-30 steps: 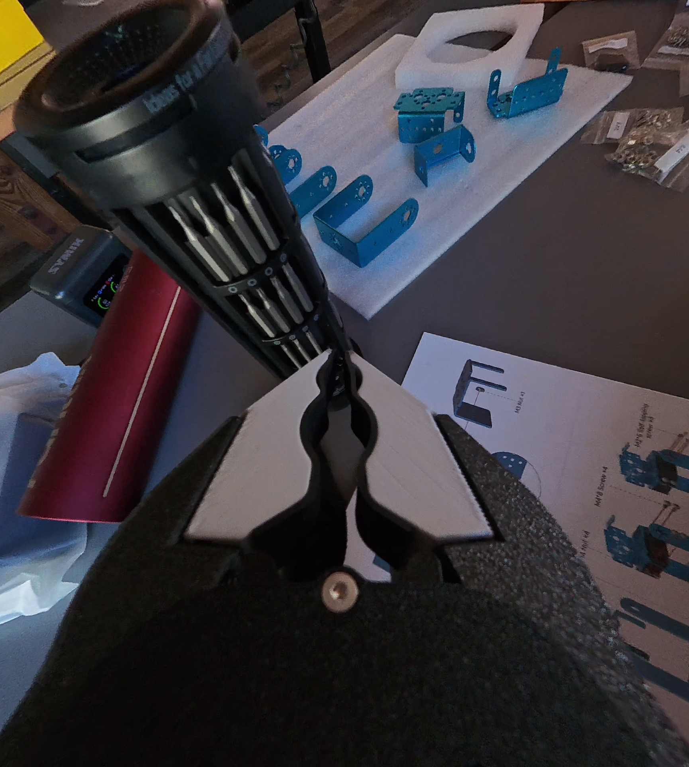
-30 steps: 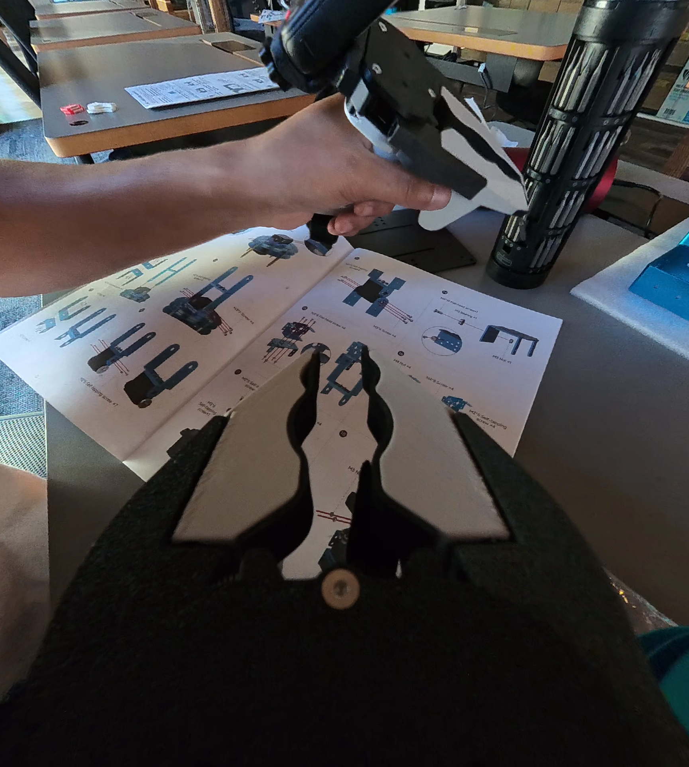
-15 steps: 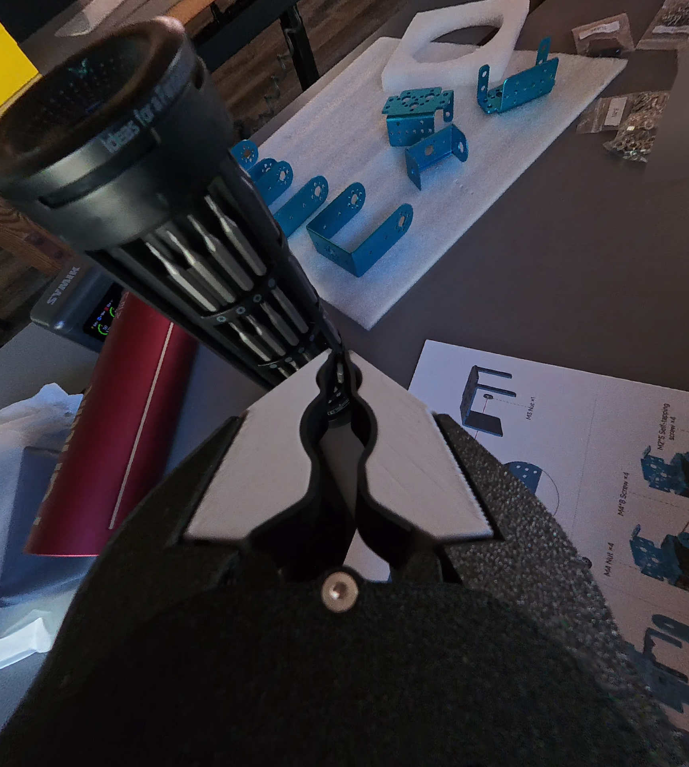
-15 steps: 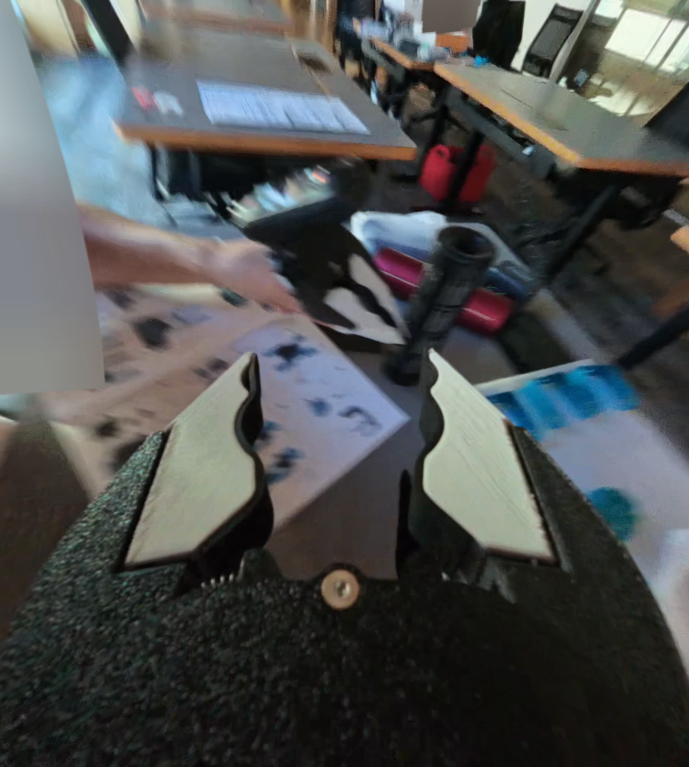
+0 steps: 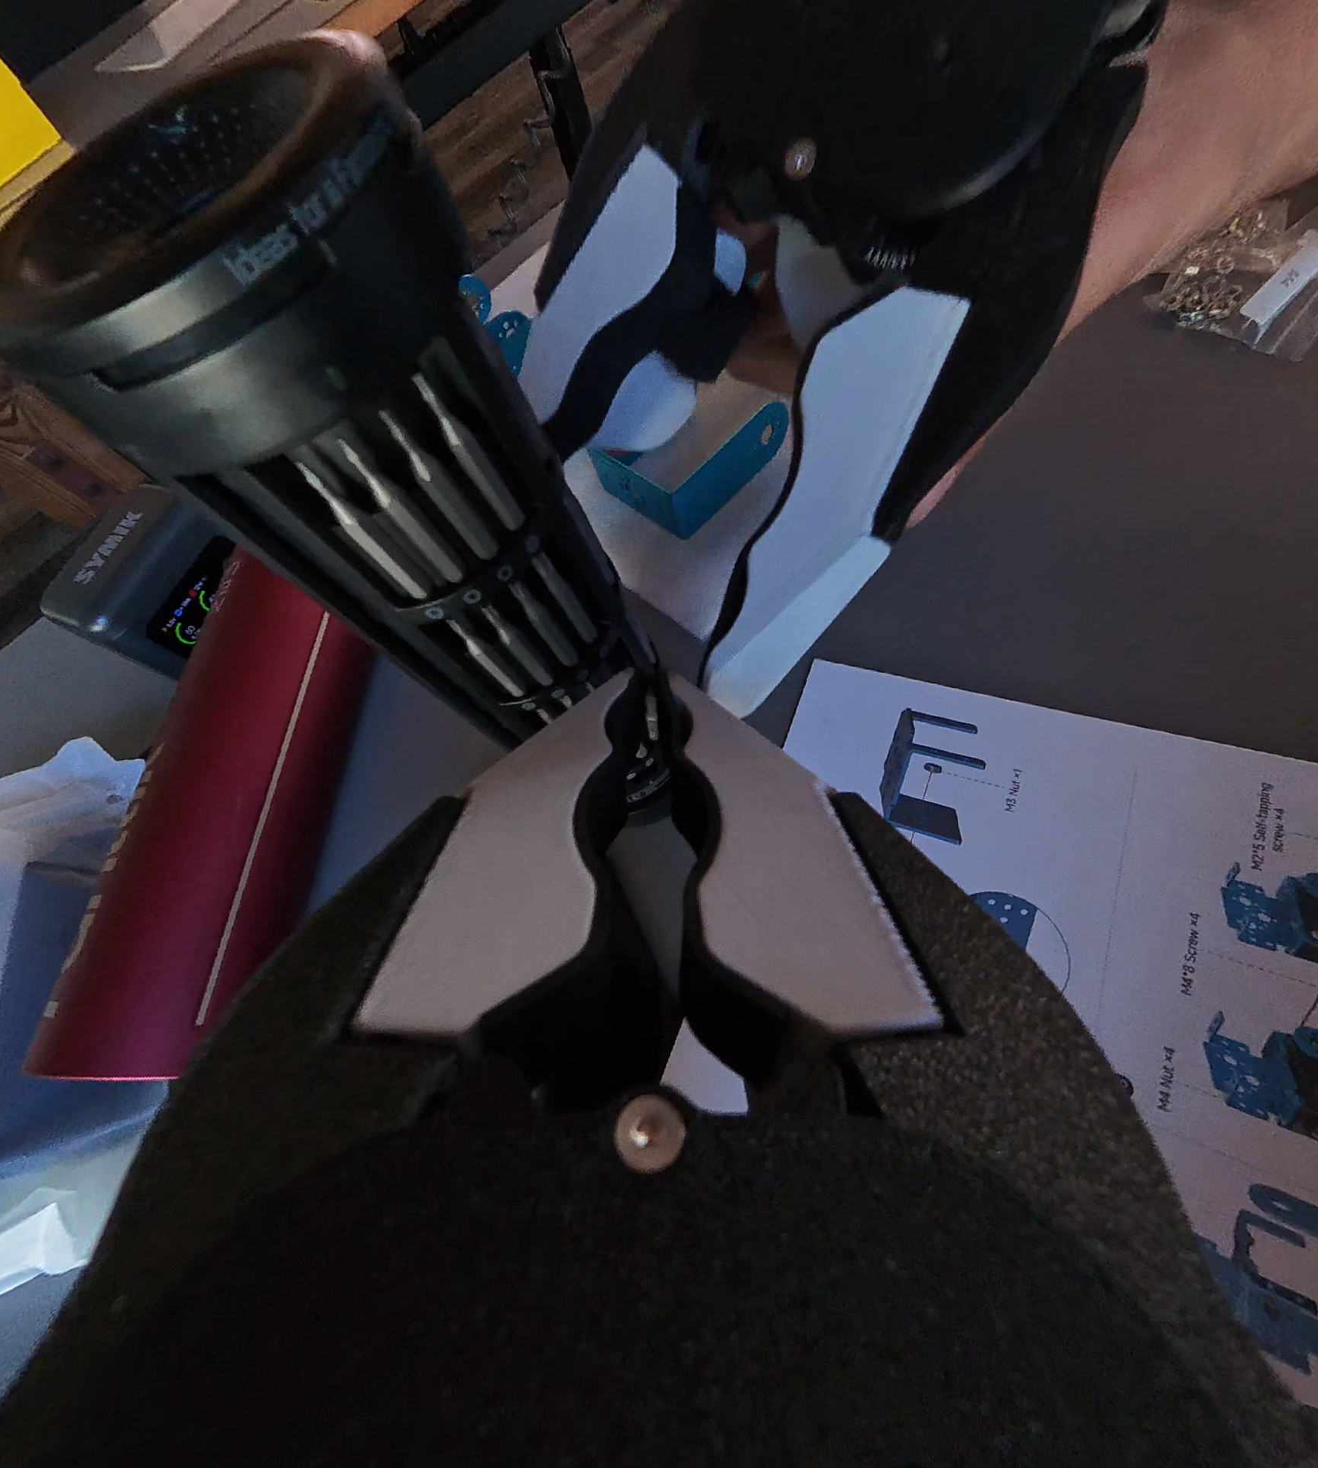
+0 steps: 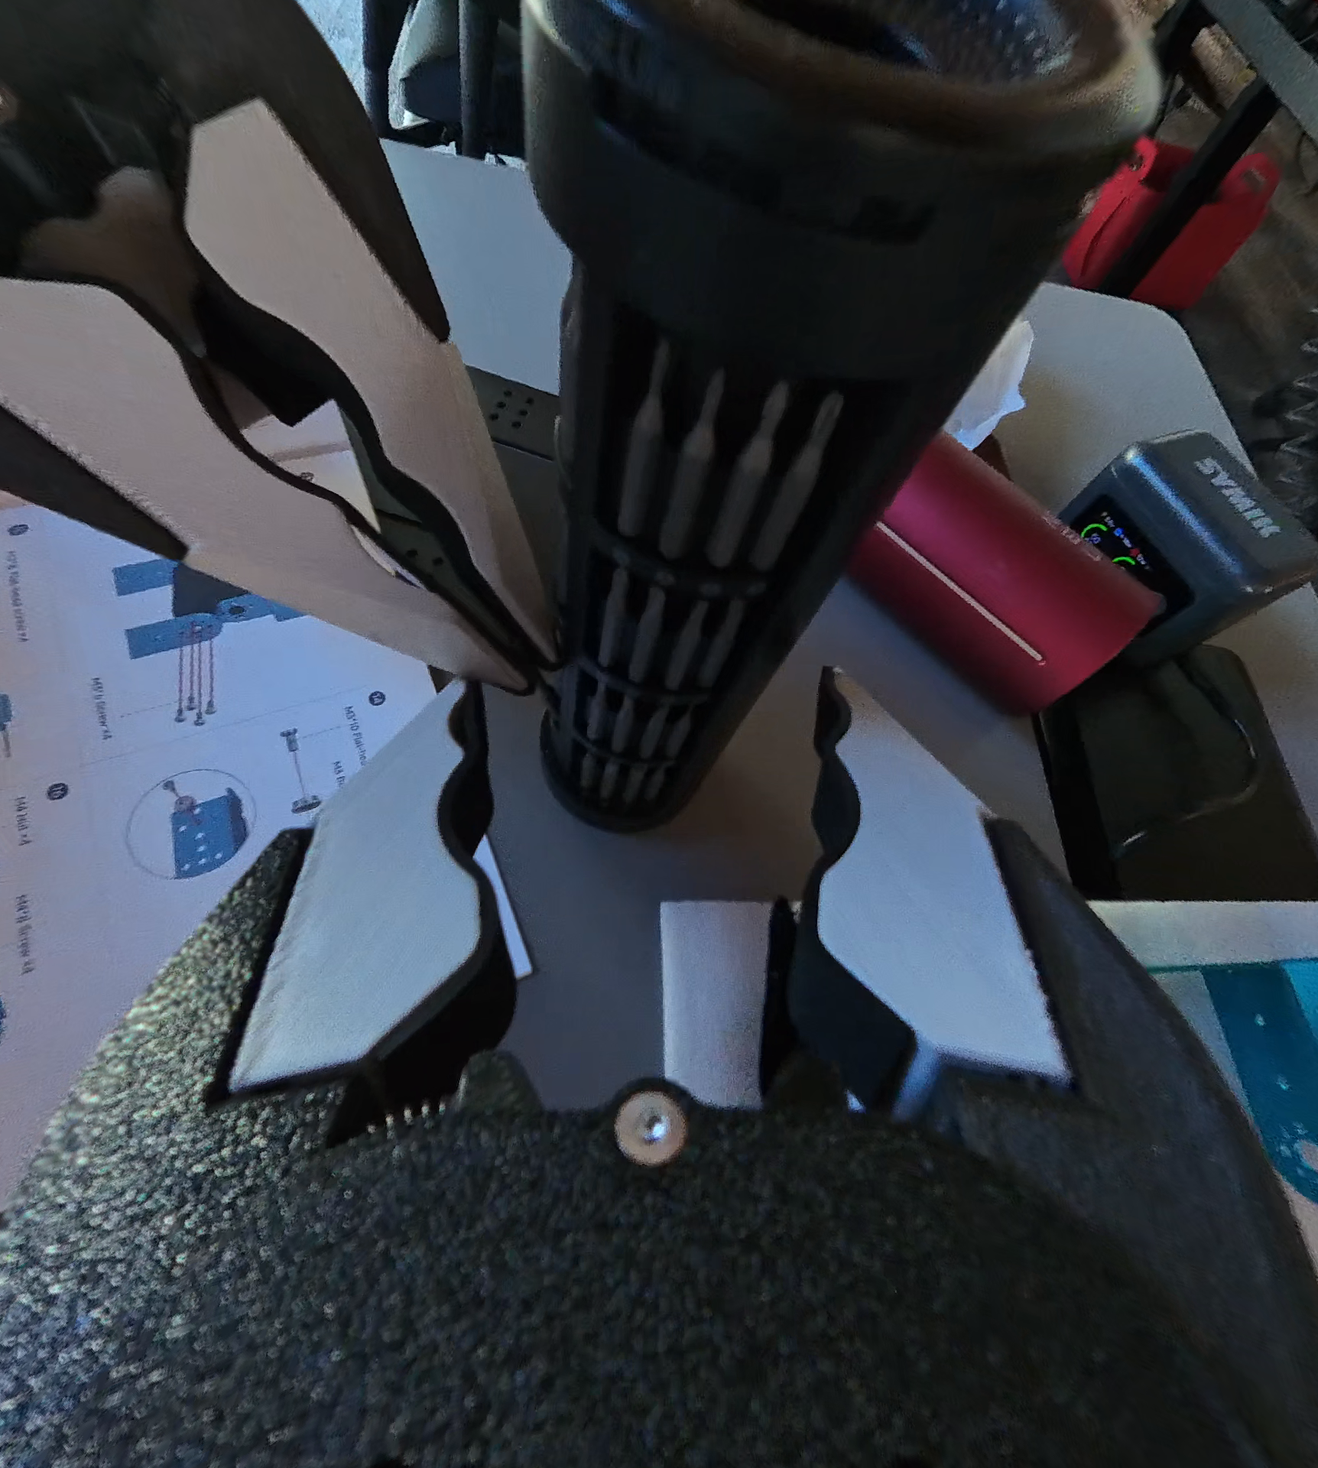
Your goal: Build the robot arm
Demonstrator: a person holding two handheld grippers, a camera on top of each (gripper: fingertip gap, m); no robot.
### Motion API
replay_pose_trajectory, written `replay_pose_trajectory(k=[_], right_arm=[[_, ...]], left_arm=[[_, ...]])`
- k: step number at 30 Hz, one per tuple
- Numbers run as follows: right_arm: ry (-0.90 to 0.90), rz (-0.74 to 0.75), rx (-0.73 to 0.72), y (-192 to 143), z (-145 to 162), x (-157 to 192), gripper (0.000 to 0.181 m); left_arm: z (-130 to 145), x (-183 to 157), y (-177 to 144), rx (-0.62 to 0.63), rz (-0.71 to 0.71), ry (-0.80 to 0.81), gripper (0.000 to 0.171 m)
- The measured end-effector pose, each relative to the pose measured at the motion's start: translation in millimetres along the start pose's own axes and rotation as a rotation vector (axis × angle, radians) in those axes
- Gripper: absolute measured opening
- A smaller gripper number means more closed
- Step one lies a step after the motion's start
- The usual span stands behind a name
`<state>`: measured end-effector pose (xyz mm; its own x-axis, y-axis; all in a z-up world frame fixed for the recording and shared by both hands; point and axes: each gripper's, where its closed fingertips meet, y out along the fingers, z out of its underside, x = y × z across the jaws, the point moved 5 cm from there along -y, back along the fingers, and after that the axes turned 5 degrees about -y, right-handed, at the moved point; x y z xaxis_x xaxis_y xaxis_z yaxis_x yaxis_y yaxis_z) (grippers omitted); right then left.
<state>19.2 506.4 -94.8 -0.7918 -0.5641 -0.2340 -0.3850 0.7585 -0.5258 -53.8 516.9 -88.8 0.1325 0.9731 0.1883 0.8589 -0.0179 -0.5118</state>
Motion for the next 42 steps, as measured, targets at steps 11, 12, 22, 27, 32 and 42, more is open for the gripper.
replay_pose_trajectory(k=[11, 12, 22, 27, 32, 42], right_arm=[[-0.012, -0.015, -0.058, 11.4, 5.9, -3.7, 0.058], [-0.008, -0.017, -0.061, 11.4, 6.2, -3.6, 0.057], [0.025, -0.040, -0.065, 12.0, 6.7, -7.2, 0.054], [0.026, -0.050, -0.062, 12.6, 6.6, -8.3, 0.054], [0.034, -0.049, -0.056, 12.9, 6.0, -7.8, 0.054], [0.051, -0.133, -0.048, 14.3, 6.2, -7.8, 0.051]], left_arm=[[1.5, 10.0, 0.9, -0.028, 0.028, -0.073, 0.002], [1.7, 10.2, 0.7, -0.032, 0.034, -0.074, 0.002], [3.7, 6.9, -17.1, -0.084, 0.065, -0.132, 0.027], [13.7, 37.5, -16.6, -0.086, -0.006, -0.106, 0.047], [-7.2, 48.1, 1.8, -0.223, 0.294, -0.164, 0.070], [-0.1, 48.0, 16.2, -0.257, 0.388, -0.108, 0.056]])
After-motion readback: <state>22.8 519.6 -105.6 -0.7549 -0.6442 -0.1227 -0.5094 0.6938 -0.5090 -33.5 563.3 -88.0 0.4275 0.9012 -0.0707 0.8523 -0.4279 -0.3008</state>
